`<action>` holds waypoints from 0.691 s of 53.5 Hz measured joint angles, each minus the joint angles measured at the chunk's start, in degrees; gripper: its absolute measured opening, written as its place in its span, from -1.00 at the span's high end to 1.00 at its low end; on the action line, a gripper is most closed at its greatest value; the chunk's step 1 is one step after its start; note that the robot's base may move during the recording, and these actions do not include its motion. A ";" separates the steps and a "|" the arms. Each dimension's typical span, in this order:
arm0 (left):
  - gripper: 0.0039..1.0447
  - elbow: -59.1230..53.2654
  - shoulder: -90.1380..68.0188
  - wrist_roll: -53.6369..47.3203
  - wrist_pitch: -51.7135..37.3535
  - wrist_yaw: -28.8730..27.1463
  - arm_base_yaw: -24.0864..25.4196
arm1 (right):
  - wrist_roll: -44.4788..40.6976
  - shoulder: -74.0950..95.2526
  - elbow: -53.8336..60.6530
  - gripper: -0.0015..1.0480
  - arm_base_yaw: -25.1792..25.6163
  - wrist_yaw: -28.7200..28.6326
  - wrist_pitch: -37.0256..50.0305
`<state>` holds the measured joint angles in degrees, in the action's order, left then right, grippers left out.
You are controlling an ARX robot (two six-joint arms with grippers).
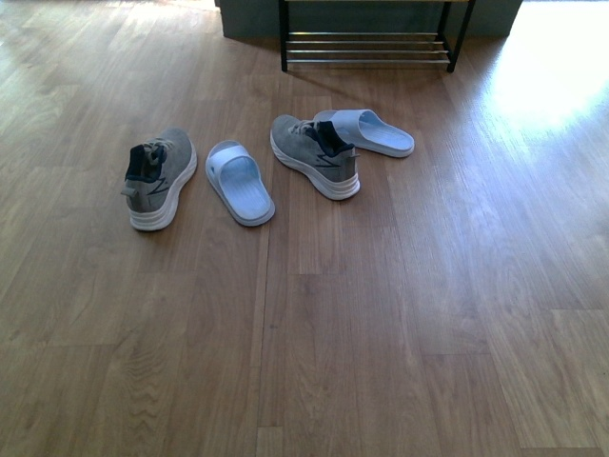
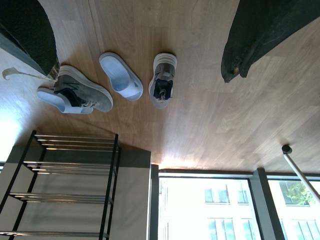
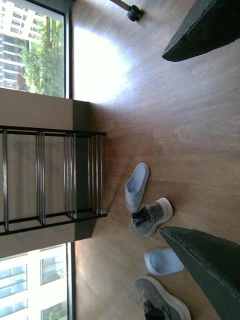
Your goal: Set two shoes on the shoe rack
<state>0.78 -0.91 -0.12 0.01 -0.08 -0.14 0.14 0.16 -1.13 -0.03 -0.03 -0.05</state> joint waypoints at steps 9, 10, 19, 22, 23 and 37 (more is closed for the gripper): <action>-0.83 0.00 0.00 0.00 0.00 0.00 0.00 | 0.00 0.00 0.00 -0.82 0.00 0.00 0.00; -0.83 0.00 0.00 0.00 0.00 0.00 0.00 | 0.00 0.00 0.00 -0.82 0.00 0.00 0.00; -0.83 0.00 0.00 0.00 0.00 0.00 0.00 | 0.00 0.00 0.00 -0.82 0.00 0.00 0.00; -0.83 0.02 0.00 0.00 0.00 0.00 0.00 | 0.00 0.00 0.00 -0.82 0.00 0.00 0.00; -0.83 0.00 0.00 0.00 0.00 0.00 0.00 | 0.00 0.00 0.00 -0.82 0.00 0.00 0.00; -0.83 0.00 0.00 0.00 0.00 0.00 0.00 | 0.00 0.00 0.00 -0.82 0.00 0.00 0.00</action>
<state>0.78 -0.91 -0.12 0.01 -0.08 -0.14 0.14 0.16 -1.13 -0.03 -0.03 -0.05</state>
